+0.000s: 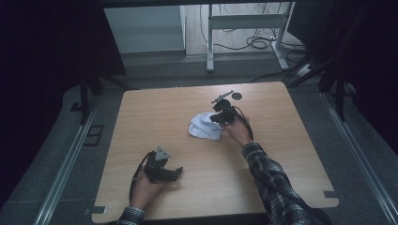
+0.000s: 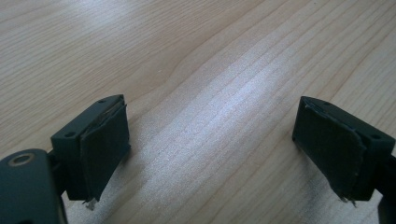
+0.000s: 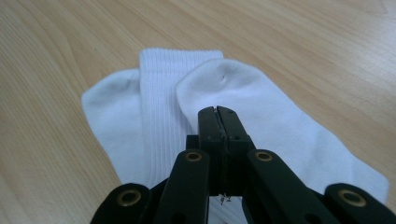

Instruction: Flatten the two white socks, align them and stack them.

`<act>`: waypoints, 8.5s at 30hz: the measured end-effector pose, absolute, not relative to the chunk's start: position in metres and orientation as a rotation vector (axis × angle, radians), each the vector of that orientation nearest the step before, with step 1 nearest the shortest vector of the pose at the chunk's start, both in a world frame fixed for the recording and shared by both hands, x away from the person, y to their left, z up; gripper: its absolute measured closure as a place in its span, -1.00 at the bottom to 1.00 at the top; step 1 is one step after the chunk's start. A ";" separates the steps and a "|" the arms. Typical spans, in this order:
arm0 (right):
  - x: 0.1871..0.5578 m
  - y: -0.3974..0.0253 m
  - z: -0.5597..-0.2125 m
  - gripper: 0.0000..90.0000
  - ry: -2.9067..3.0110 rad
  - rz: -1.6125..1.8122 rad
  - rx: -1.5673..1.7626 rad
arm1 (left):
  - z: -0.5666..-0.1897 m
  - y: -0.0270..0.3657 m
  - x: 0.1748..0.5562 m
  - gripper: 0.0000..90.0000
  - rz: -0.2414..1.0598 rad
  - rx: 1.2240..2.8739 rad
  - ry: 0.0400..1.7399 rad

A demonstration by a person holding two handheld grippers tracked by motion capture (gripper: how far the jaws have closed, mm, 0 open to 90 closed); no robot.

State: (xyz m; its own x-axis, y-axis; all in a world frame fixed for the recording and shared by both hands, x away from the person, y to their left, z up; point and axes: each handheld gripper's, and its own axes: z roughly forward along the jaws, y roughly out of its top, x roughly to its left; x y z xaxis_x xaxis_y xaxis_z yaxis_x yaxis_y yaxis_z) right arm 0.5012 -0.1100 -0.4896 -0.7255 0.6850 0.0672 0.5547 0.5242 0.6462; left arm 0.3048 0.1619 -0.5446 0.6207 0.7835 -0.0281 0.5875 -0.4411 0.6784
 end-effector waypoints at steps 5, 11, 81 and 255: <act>0.504 -0.111 -0.488 0.54 2.552 1.023 1.063 | -0.545 0.162 0.305 -0.76 0.383 2.181 1.070; 0.508 -0.095 -0.504 0.23 2.557 1.048 1.015 | -0.545 0.162 0.305 -0.75 0.382 2.181 1.071; 0.461 -0.251 -0.393 0.92 2.303 1.046 1.188 | -0.545 0.162 0.305 -0.75 0.383 2.182 1.070; 0.323 -0.273 -0.510 0.03 2.471 1.050 1.062 | -0.504 0.144 0.289 0.13 0.335 2.058 1.152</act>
State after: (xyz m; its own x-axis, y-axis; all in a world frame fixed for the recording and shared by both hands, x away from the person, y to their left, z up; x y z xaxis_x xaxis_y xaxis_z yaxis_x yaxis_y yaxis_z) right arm 0.3230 -0.2733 -0.5103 -0.7016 0.7109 0.0485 0.5282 0.4733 0.7050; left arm 0.2887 0.1441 -0.5043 0.5621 0.8178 -0.1231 0.6242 -0.3218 0.7119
